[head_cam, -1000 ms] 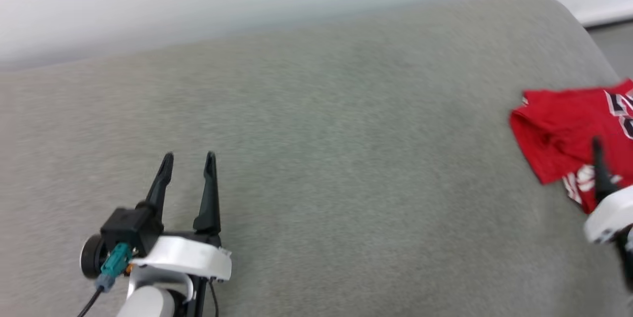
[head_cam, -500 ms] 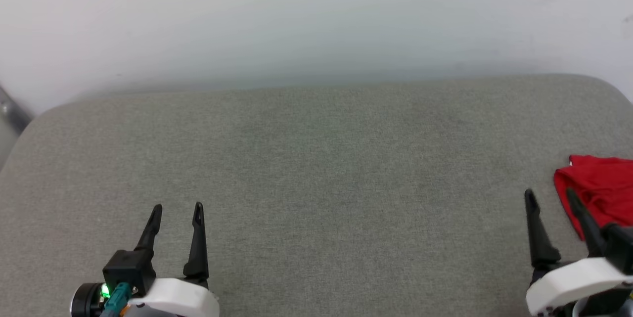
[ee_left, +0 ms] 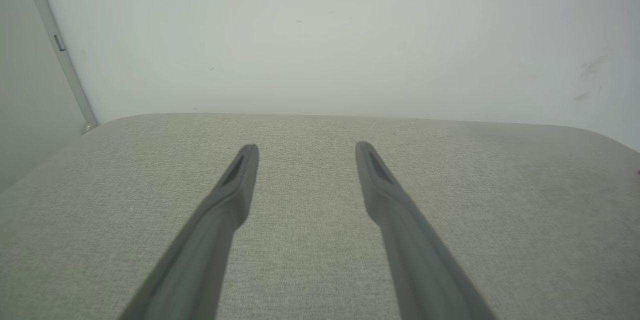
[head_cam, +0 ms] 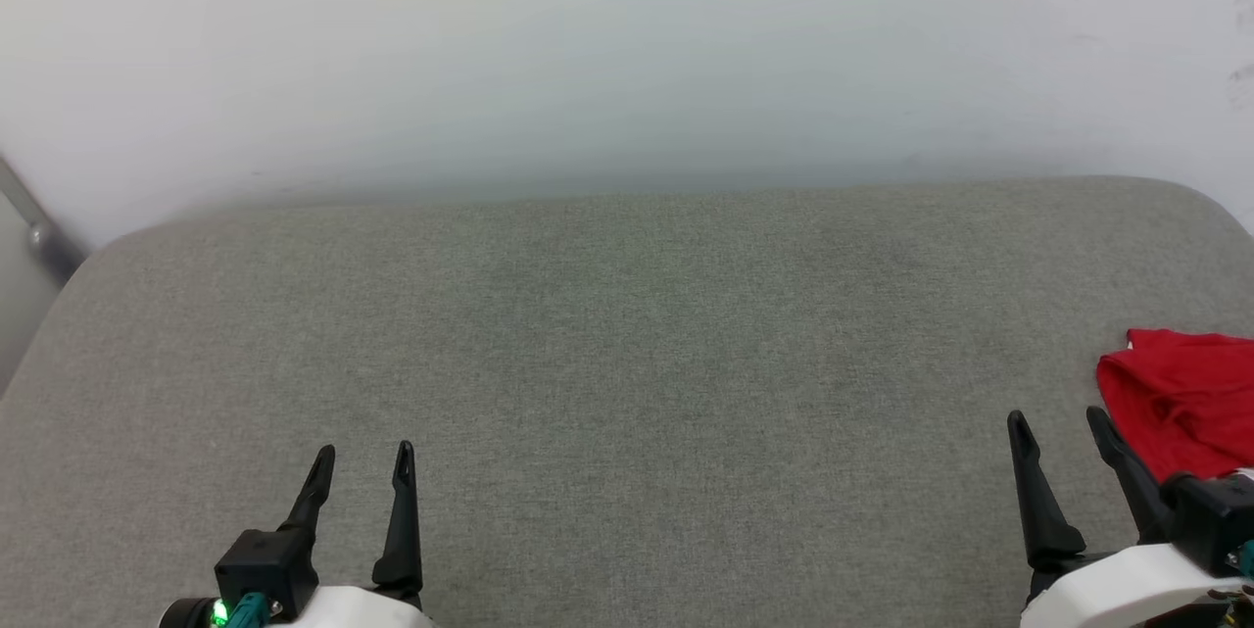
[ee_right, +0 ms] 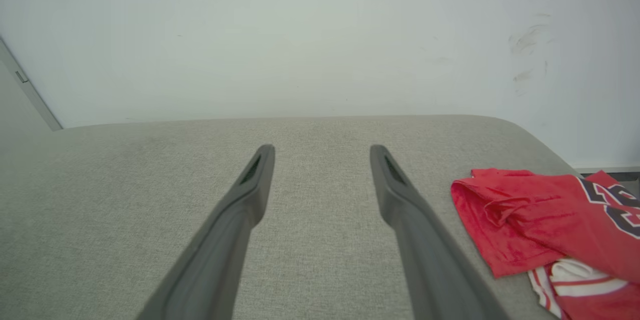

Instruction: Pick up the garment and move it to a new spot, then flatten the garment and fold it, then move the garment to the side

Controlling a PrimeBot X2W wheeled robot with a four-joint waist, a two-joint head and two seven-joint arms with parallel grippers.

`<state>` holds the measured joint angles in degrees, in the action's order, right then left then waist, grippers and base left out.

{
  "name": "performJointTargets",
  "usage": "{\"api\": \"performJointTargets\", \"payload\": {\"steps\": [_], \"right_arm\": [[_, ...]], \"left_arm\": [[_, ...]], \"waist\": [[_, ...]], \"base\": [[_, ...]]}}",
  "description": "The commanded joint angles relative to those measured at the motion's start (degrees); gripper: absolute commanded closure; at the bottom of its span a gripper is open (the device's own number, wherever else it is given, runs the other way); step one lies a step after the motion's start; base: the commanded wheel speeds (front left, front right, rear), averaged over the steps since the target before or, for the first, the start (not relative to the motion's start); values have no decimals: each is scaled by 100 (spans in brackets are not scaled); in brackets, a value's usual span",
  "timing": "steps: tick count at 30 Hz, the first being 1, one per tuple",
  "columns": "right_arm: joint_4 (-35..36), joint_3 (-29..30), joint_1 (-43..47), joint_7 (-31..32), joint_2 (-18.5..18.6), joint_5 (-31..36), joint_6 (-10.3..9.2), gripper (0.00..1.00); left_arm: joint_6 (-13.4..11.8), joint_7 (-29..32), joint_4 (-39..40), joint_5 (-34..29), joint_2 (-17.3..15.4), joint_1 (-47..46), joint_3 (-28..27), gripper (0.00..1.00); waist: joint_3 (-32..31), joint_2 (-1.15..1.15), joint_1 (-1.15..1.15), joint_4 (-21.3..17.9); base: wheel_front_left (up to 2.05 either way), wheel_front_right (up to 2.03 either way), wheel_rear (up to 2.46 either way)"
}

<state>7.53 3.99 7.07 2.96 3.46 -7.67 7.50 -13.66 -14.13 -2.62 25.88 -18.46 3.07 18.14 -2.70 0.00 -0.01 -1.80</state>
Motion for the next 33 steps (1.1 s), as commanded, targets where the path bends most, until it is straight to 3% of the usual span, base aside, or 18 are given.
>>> {"api": "performJointTargets", "payload": {"steps": [1,13,14,33], "right_arm": [[47,-8,14,17,-28,6,-3,0],[31,-46,-15,86,-49,50,-2,0],[25,-45,-4,95,-26,18,1,100],[-526,19,-305,154,-35,-1893,1,100]], "left_arm": [[11,-28,-10,-17,15,-17,0,0],[98,-72,-88,-48,-2,-206,6,0],[86,-33,-84,-8,-3,-140,6,100],[536,389,-364,1549,325,-285,-472,100]], "waist": [[3,0,1,13],[24,0,1,41],[25,0,1,41],[61,0,1,60]], "base": [[0,0,0],[0,0,0],[0,0,0],[0,0,0]]}}
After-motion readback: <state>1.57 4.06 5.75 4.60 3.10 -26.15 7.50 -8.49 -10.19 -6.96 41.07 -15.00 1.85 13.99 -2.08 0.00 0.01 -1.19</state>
